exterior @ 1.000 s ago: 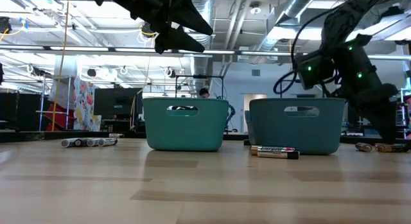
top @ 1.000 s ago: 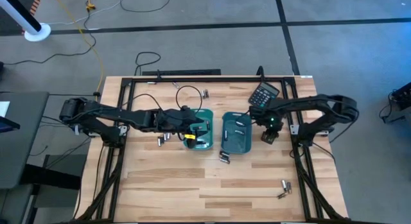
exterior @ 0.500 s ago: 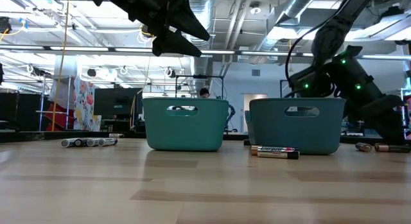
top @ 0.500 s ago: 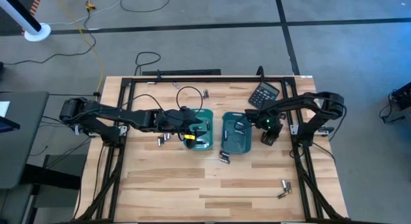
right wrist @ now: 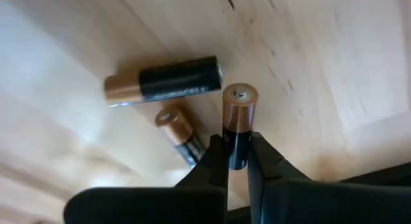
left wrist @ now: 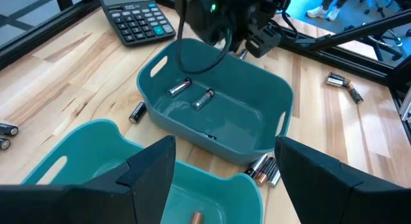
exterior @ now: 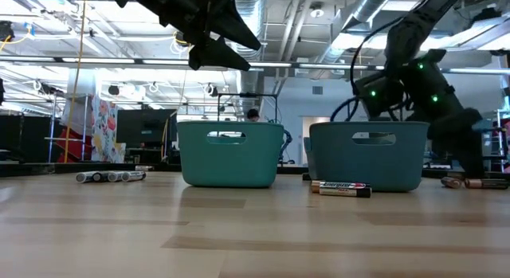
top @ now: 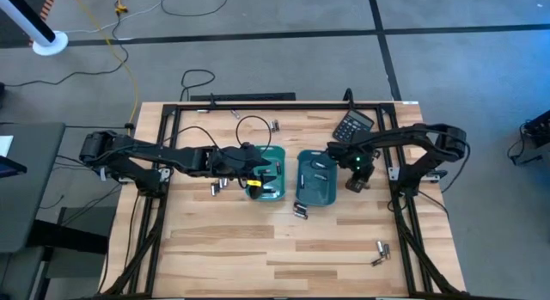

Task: Sort batteries
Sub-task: Put the black battery into the green bin

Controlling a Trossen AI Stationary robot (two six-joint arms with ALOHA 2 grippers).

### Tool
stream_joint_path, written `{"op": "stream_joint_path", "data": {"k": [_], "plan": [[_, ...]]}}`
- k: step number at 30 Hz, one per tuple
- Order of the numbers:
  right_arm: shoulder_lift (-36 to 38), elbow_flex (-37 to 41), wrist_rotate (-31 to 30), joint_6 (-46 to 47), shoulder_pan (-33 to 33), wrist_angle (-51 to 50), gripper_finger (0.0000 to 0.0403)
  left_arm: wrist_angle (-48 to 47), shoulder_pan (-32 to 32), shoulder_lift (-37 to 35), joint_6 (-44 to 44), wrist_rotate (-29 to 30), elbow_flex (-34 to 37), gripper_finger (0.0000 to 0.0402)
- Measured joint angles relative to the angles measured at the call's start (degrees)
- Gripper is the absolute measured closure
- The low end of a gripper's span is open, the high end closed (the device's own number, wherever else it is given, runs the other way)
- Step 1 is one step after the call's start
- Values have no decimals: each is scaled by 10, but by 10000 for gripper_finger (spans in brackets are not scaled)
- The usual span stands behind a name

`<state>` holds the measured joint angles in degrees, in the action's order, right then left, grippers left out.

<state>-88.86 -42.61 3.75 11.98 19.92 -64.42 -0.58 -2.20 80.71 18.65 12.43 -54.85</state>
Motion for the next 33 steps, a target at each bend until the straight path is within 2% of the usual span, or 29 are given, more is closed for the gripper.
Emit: {"op": "stream_joint_path", "data": {"k": [9,20,23,27,30,33], "plan": [[87,-28,-1,29,0,-93,377,1,0,0,31,0,0,140],[325,-56,-2,87,0,-98,376,1,0,0,-6,0,0,140],[386,-68,-2,90,0,-42,376,2,0,0,4,0,0,140],[449,-71,-2,92,-1,86,376,-1,7,0,-9,0,0,140],[463,-71,-2,91,-7,199,376,-21,10,-5,-27,1,1,140],[449,-72,-2,87,-26,301,376,1,16,-32,-34,1,38,140]]}}
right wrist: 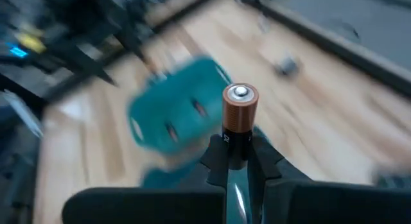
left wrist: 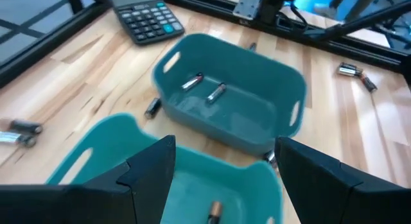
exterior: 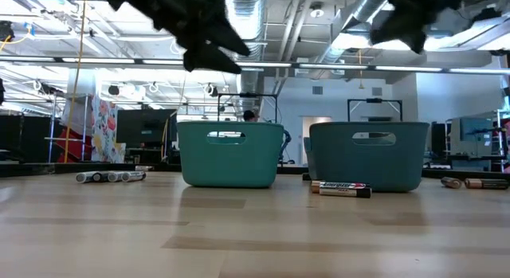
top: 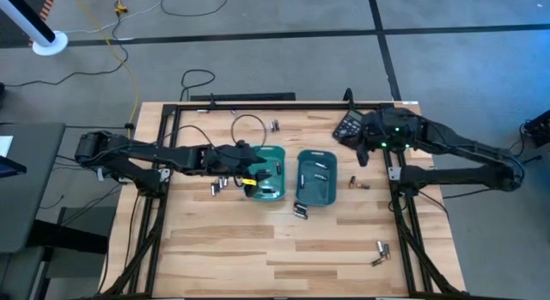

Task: Sort batteries
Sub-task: Put the black battery into the green bin

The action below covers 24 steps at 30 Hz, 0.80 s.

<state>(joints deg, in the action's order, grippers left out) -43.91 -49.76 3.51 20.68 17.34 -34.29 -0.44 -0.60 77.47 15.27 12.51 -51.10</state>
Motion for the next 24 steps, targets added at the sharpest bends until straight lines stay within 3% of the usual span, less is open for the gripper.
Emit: {"op": "stream_joint_path", "data": {"k": [5,10,18,24], "plan": [[-84,0,0,-11,-45,145,376,109,17,-106,-8,-3,128,140],[-210,-14,0,-36,-77,225,376,135,37,-234,-27,-10,216,140],[-450,-170,11,-60,-83,199,376,74,52,-362,-101,-14,249,140],[-611,-356,20,-78,-86,67,376,10,73,-411,-132,-6,249,140]]}}
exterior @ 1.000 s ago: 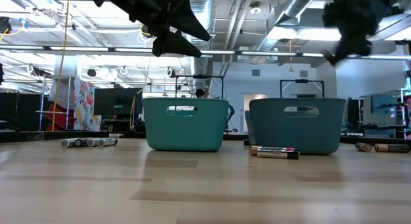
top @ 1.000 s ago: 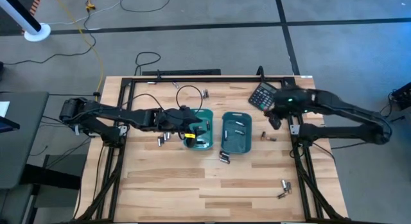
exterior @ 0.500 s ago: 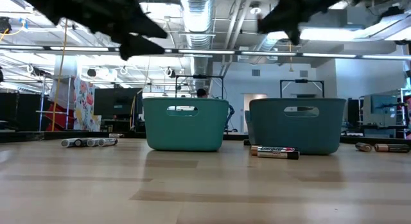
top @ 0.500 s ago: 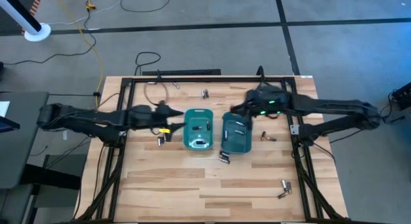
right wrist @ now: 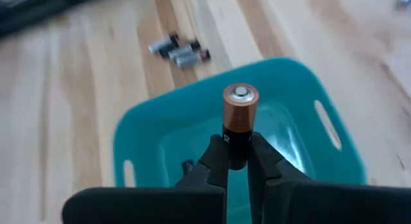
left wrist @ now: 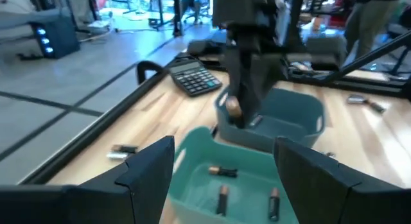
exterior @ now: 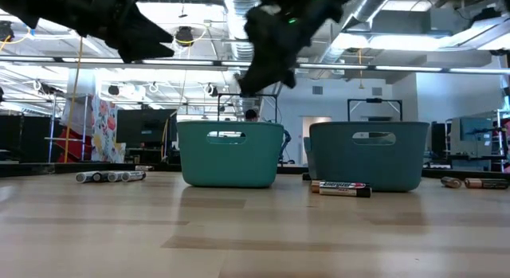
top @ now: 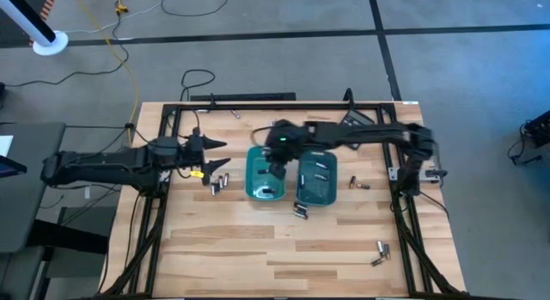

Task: Sort batteries
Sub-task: Put the black battery into the green bin

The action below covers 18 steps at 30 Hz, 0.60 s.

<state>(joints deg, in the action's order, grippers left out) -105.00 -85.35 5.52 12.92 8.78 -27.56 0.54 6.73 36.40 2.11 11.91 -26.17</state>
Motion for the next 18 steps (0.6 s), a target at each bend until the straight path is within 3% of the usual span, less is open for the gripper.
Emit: {"op": "stream_joint_path", "data": {"k": [9,18], "plan": [[-184,-229,0,-25,-6,-206,376,-100,43,-77,-23,3,0,141],[-287,-330,7,-42,-4,-325,376,-180,69,-149,-36,3,0,141]]}}
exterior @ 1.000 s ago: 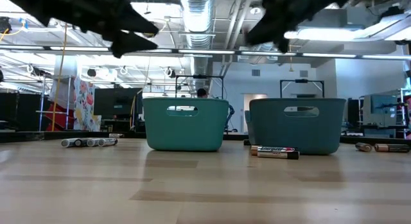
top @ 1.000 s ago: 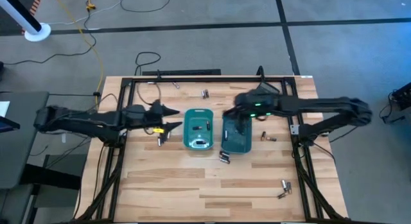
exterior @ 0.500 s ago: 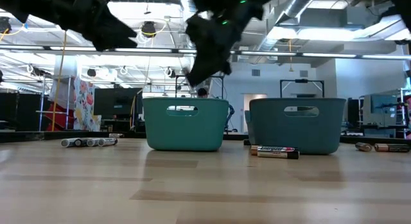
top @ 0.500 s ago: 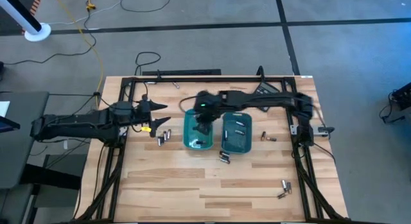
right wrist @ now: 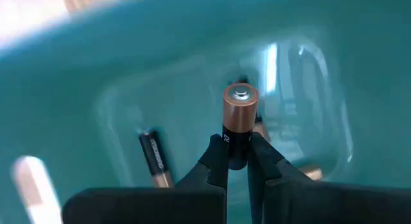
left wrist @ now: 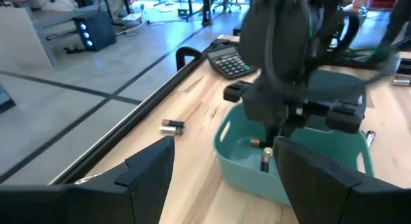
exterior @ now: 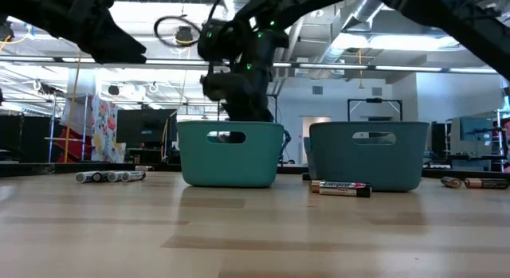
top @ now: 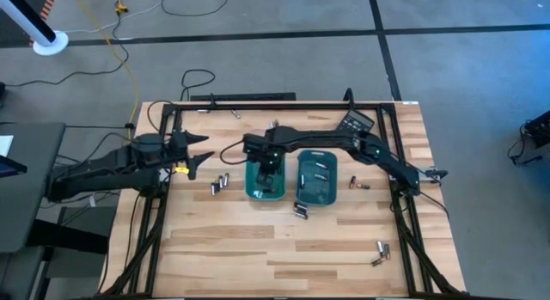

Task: Sort batteries
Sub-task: Put the black battery into the green bin, then put the silver battery into the blue bin

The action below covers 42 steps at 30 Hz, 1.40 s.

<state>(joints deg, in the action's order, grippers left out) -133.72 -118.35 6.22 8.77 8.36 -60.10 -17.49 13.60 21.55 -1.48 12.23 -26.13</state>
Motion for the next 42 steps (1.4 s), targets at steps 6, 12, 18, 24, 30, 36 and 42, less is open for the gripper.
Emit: {"op": "stream_joint_path", "data": {"k": [6,12,18,24,30,36,42], "plan": [[-18,-8,0,2,0,-20,371,-8,10,-10,-10,0,0,141],[-17,-9,0,2,0,-19,346,-8,18,-10,-10,0,0,141],[-17,-9,0,2,0,-16,318,-8,25,-10,-11,0,0,141],[-17,-9,0,2,0,-15,302,-9,29,-10,-11,0,0,141],[-17,-9,0,2,0,-15,300,-10,29,-10,-15,9,0,141],[-17,-9,0,3,0,-15,300,-10,29,-10,-18,15,0,141],[-16,-9,0,4,0,-15,300,-14,28,-10,-14,16,0,141]]}}
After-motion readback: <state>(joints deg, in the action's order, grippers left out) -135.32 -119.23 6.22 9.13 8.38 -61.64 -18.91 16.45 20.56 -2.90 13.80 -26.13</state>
